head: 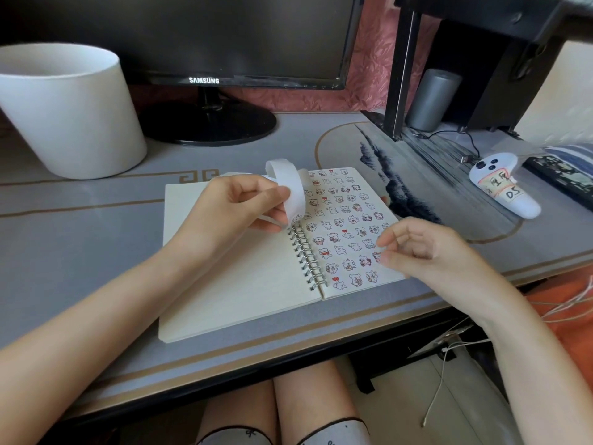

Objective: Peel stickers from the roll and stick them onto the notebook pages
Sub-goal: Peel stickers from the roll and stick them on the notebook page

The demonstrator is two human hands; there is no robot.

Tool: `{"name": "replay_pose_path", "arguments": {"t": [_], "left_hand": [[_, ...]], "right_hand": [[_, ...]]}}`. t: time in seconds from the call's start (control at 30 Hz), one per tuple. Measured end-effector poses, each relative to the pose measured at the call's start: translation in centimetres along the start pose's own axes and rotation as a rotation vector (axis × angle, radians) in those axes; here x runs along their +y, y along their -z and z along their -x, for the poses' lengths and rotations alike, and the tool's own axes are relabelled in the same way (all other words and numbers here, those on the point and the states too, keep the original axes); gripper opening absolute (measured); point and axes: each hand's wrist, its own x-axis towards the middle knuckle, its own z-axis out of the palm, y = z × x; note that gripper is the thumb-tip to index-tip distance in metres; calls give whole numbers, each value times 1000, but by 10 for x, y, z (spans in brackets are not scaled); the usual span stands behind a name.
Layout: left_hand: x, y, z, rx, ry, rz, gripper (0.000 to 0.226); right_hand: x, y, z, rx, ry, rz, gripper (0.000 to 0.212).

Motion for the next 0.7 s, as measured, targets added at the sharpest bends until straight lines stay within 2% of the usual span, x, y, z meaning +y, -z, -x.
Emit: {"name": "replay_pose_path", "arguments": {"t": [0.1,0.17,0.33,0.57,0.7], "left_hand": [[0,0,0,1,-13,-2,19],[1,1,1,1,-21,-5,19],[1,2,1,8,-31,9,18],[2,2,0,18,-51,22,19],[1,1,-1,4,-4,50,23]], "right_hand": [[-11,-6,-6,101,83,-73,5],[-19,-14,-12,139,161,-75,8],[-36,-43,-30,108,305,-63,17],[-41,-66,-43,158,352,-145,22],[-39,-67,-45,184,368,-223,18]]}}
